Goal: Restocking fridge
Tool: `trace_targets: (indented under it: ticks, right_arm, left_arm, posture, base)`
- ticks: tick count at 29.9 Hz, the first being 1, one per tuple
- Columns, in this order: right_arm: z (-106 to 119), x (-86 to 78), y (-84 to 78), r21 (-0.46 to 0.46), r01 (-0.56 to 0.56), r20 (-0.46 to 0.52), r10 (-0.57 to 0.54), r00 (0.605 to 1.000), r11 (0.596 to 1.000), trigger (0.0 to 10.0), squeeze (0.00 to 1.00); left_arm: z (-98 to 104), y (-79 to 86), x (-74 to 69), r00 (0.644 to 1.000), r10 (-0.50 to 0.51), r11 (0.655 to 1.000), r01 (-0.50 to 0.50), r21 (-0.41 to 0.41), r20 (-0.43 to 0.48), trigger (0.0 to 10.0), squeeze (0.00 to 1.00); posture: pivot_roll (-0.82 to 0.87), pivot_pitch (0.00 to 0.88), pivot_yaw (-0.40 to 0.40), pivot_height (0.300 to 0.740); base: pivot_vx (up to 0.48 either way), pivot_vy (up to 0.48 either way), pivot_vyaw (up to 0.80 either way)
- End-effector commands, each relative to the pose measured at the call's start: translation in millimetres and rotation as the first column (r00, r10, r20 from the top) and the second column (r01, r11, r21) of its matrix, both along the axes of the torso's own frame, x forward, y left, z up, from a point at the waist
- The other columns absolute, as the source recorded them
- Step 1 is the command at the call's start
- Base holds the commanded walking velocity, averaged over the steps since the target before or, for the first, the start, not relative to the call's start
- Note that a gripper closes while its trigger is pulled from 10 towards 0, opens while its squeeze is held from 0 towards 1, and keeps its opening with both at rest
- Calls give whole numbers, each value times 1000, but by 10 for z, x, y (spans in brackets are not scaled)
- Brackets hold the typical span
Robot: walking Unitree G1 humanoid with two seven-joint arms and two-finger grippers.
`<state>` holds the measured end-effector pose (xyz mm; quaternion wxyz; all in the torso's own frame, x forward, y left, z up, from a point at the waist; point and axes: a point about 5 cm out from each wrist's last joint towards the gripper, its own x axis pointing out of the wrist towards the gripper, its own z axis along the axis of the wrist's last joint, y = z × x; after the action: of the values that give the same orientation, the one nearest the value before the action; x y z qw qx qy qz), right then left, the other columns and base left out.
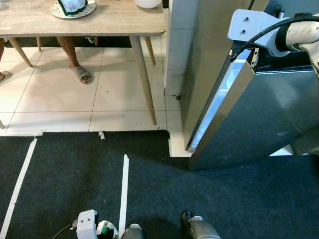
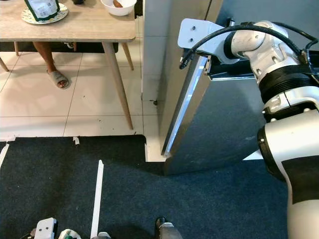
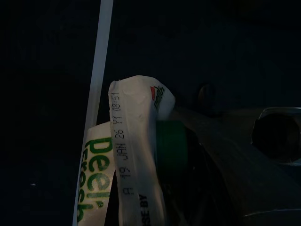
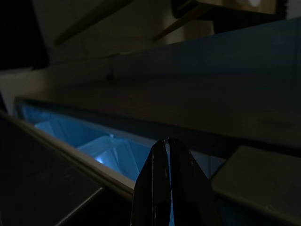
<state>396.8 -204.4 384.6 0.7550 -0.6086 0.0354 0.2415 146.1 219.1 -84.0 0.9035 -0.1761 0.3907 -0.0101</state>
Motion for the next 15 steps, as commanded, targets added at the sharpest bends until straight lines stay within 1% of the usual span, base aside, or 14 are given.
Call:
trace_targets:
  ticks: [1,2,4,5,6,8,10,11,13,14,15]
  right_arm:
    - [-138,-44,-350,-52,123,-90,-127,988,991,10000,0]
    - [-151,-59,-374,-68,119,-116,-126,985,991,10000,0]
    - [-160,-68,-390,-83,118,-131,-128,983,990,10000,0]
    - [-176,-85,-416,-105,112,-160,-129,979,988,10000,0]
    - [-200,-117,-457,-137,99,-212,-127,969,986,10000,0]
    - [-200,-117,-457,-137,99,-212,-127,969,986,10000,0]
    - [-232,-197,-545,-197,64,-314,-124,941,978,10000,0]
    - [-232,-197,-545,-197,64,-314,-124,941,978,10000,0]
    - [-227,-260,-615,-219,48,-376,-130,917,975,10000,0]
    - [-199,-292,-665,-220,62,-391,-146,909,974,10000,0]
    - [-199,-292,-665,-220,62,-391,-146,909,974,10000,0]
  left_arm:
    - [-171,-206,-332,989,-27,998,18,-64,-142,10000,0]
    - [-171,-208,-332,989,-27,998,18,-65,-142,10000,0]
    - [-171,-209,-332,989,-27,998,18,-65,-143,10000,0]
    - [-171,-211,-331,989,-27,998,17,-66,-143,10000,0]
    - [-172,-213,-331,989,-26,998,17,-67,-143,10000,0]
    - [-172,-213,-331,989,-26,998,17,-67,-143,10000,0]
    - [-173,-222,-330,989,-26,998,16,-69,-144,10000,0]
    - [-173,-222,-330,989,-26,998,16,-69,-144,10000,0]
    - [-175,-231,-331,989,-26,997,15,-71,-145,10000,0]
    - [-178,-238,-335,989,-26,997,16,-73,-146,10000,0]
    - [-178,-238,-335,989,-26,997,16,-73,-146,10000,0]
  posture:
    - [-71,256,-74,740]
    - [-73,256,-75,740]
    - [-73,256,-75,740]
    - [-74,255,-76,740]
    - [-75,255,-77,740]
    - [-75,255,-77,740]
    - [-77,254,-78,740]
    - [-77,254,-78,740]
    - [-78,253,-77,740]
    - [-80,252,-76,740]
    - [-80,252,-76,740]
  base:
    - [0,0,0]
    - [0,0,0]
    - [0,0,0]
    - [0,0,0]
    - [0,0,0]
    - [0,0,0]
    - [0,0,0]
    - [0,0,0]
    - [0,0,0]
    - [0,0,0]
    - [0,0,0]
